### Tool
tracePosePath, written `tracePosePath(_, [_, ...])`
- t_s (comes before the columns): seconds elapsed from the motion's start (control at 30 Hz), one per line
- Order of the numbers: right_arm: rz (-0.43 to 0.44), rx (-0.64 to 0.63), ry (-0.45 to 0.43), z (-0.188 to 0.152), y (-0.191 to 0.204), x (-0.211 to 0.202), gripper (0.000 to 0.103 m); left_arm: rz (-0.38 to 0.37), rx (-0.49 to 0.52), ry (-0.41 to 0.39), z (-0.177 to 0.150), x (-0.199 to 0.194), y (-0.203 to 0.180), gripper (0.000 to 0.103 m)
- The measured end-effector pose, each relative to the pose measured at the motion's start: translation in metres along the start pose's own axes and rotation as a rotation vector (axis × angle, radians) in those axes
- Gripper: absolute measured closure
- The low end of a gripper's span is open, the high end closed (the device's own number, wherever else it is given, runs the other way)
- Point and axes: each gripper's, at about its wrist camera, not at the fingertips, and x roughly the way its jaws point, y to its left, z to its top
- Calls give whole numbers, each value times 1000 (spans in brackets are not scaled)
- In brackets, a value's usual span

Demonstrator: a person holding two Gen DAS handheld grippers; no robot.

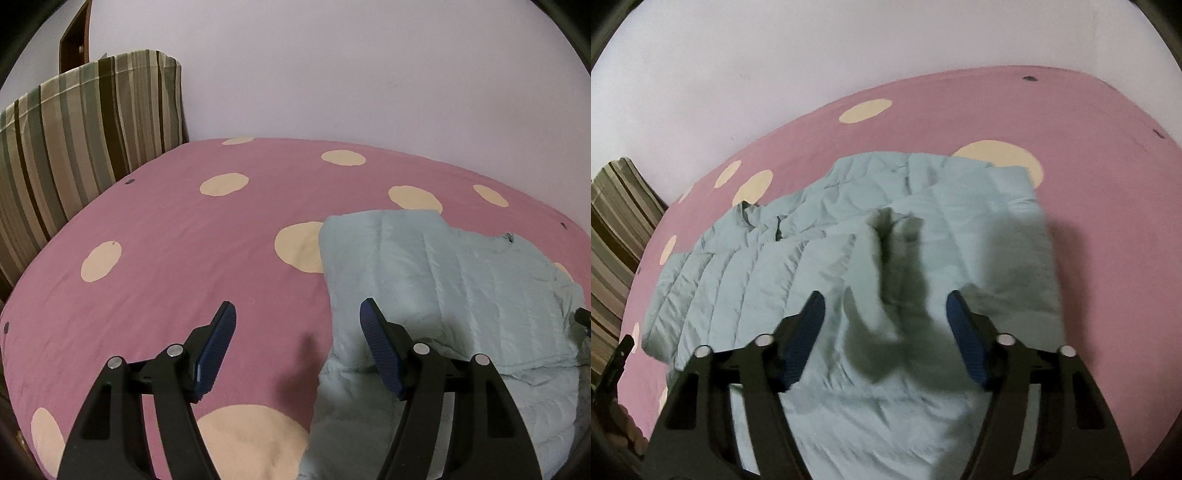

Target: Fold large clothes

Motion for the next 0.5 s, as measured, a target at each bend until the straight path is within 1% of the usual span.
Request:
tracePosePath(0.03, [-7, -22, 29, 1, 5, 8, 78, -4, 2, 0, 1, 2, 0, 34])
tracePosePath(0.07, [-3, -36, 65, 2, 8, 16, 95, -7, 2, -1, 3, 3, 0, 34])
tracePosePath(0.1, [2, -40, 80, 4, 8, 19, 95, -7, 1, -3, 3, 3, 0, 34])
tracePosePath(0.13, [-8, -46, 73, 5, 7, 18, 95, -10, 1, -6, 5, 3, 0, 34])
tracePosePath(0.23, [-82, -84, 10, 6, 1, 2, 96, -18, -2, -20, 11, 5, -2, 34])
tracePosePath(0.33, [-125, -77, -22, 8, -14, -6, 96, -28, -3, -18, 15, 11, -8, 34])
tracePosePath(0.4, [-145, -73, -13, 8, -25, -3, 96, -38, 11, -13, 17, 17, -17, 34])
tracePosePath(0.5, [-147, -61, 14, 7, -39, 8, 96, -32, 61, 3, 16, 32, -36, 34])
